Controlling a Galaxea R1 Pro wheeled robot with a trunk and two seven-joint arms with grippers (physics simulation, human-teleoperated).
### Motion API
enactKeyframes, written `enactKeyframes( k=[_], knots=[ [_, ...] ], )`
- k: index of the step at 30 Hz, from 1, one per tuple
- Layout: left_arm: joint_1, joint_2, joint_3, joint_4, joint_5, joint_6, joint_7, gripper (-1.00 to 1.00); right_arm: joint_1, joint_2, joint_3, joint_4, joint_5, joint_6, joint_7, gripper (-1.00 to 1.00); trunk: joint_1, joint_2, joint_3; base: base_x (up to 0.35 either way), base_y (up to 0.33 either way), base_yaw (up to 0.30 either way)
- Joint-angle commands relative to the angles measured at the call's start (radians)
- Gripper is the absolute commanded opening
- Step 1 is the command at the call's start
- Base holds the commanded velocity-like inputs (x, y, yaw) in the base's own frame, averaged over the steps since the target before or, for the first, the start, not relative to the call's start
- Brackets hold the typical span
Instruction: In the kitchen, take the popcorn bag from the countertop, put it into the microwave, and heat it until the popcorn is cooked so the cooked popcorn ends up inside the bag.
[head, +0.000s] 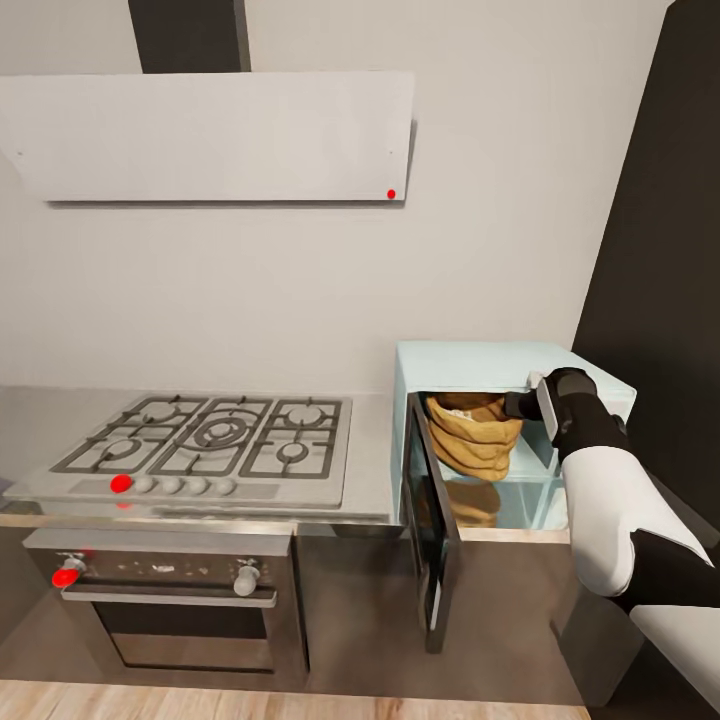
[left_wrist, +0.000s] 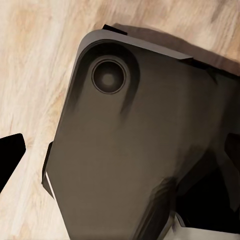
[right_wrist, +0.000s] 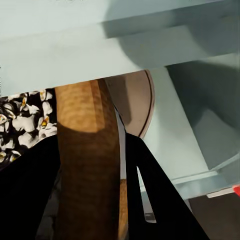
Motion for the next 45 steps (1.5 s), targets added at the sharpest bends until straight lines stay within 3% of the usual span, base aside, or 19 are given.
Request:
enactKeyframes(
  k=[1,4,5,23,28,32,35,37,39,42,45],
  knots=[
    [0.000,0.000,0.007,-0.001,-0.001,-0.002,0.001,1.00,0.000,0.000,-0.002,0.014,0.068,0.002,0.007,-1.00,0.000,0.000,-0.001,0.000,0.000,0.000],
    [0.000,0.000,0.007,-0.001,-0.002,-0.002,0.001,1.00,0.000,0.000,-0.002,0.014,0.068,0.002,0.008,-1.00,0.000,0.000,-0.001,0.038,0.000,0.000],
    [0.000,0.000,0.007,-0.001,-0.002,-0.002,0.001,1.00,0.000,0.000,-0.002,0.014,0.068,0.002,0.007,1.00,0.000,0.000,-0.001,0.036,0.000,0.000],
    [0.000,-0.002,0.010,-0.001,-0.002,-0.002,0.002,1.00,0.000,-0.003,-0.002,-0.020,0.064,0.017,0.026,1.00,0.000,0.000,-0.001,-0.071,0.000,0.000],
    [0.000,-0.002,0.009,-0.001,-0.002,-0.002,0.002,1.00,0.000,0.003,-0.002,-0.120,0.063,0.047,0.061,1.00,0.000,0.000,-0.001,-0.341,0.000,0.000],
    [0.000,-0.002,0.008,-0.001,-0.002,-0.002,0.001,1.00,0.000,0.009,-0.003,-0.260,0.062,0.092,0.143,1.00,0.000,0.000,-0.001,-0.342,0.000,0.000],
    [0.000,-0.002,0.008,-0.001,-0.002,-0.002,0.001,1.00,0.003,0.011,-0.003,-0.282,0.062,0.123,0.171,1.00,0.000,0.000,-0.001,-0.239,0.000,0.000],
    [0.000,-0.002,0.008,-0.001,-0.002,-0.002,0.001,1.00,0.049,0.012,-0.002,-0.282,0.064,0.118,0.176,1.00,0.000,0.000,-0.001,-0.057,0.000,0.000],
    [0.000,-0.002,0.008,-0.001,-0.002,-0.002,0.001,1.00,0.136,0.018,0.003,-0.284,0.064,0.087,0.179,1.00,0.000,0.000,-0.001,-0.015,0.000,0.000],
    [0.000,-0.002,0.008,-0.001,-0.002,-0.002,0.001,1.00,0.246,0.065,0.006,-0.285,0.065,-0.048,0.179,1.00,0.000,0.000,-0.001,-0.002,0.000,0.000],
    [0.000,-0.002,0.008,-0.001,-0.002,-0.002,0.001,1.00,0.277,0.097,0.007,-0.285,0.066,-0.075,0.185,1.00,0.000,0.000,-0.001,0.000,0.000,0.000]
  ],
)
